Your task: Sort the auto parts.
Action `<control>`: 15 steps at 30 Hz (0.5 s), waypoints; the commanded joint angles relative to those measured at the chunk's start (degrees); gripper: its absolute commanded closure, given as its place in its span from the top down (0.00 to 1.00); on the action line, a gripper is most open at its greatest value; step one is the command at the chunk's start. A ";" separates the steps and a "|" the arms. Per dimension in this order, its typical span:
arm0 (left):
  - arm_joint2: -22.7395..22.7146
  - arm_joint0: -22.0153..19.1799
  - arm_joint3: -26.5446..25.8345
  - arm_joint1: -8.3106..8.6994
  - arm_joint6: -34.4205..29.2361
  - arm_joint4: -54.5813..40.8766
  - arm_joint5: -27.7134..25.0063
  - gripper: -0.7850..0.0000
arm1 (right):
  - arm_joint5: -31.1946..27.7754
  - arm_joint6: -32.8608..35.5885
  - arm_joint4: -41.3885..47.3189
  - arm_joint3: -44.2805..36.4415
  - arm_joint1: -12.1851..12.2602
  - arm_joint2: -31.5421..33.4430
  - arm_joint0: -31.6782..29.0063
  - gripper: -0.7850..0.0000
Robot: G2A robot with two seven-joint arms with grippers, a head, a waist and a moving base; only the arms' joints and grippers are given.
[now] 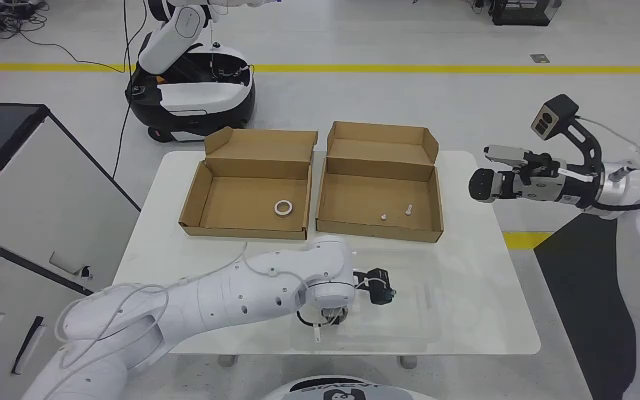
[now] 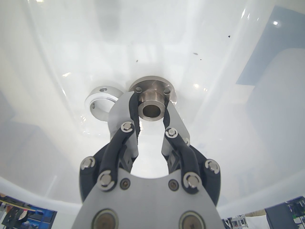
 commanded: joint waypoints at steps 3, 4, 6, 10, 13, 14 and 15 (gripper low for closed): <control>0.00 -0.30 -0.44 0.09 0.00 -0.28 0.18 0.00 | 0.00 0.00 0.00 0.00 0.00 0.00 0.00 1.00; 0.00 -0.61 -0.83 0.15 0.00 -0.59 0.37 0.00 | 0.00 0.00 0.00 0.00 0.00 0.00 0.00 1.00; 0.00 -1.27 -1.44 0.27 0.00 -1.28 0.85 0.00 | 0.00 0.00 0.00 0.00 0.00 0.00 0.00 1.00; 0.00 -3.59 -3.52 0.79 0.00 -3.30 1.88 0.00 | 0.00 0.00 0.00 0.00 0.00 0.00 0.00 1.00; 0.00 -5.65 -5.48 1.32 0.00 -5.81 2.60 0.00 | 0.00 0.00 0.00 0.00 0.00 0.00 0.00 1.00; 0.00 -6.56 -6.17 1.56 0.00 -6.53 2.77 0.00 | 0.00 0.00 0.00 0.00 0.00 0.00 0.00 1.00; 0.00 -7.04 -6.62 1.66 0.00 -7.06 2.99 0.00 | 0.00 0.00 0.00 0.00 0.00 0.00 0.00 1.00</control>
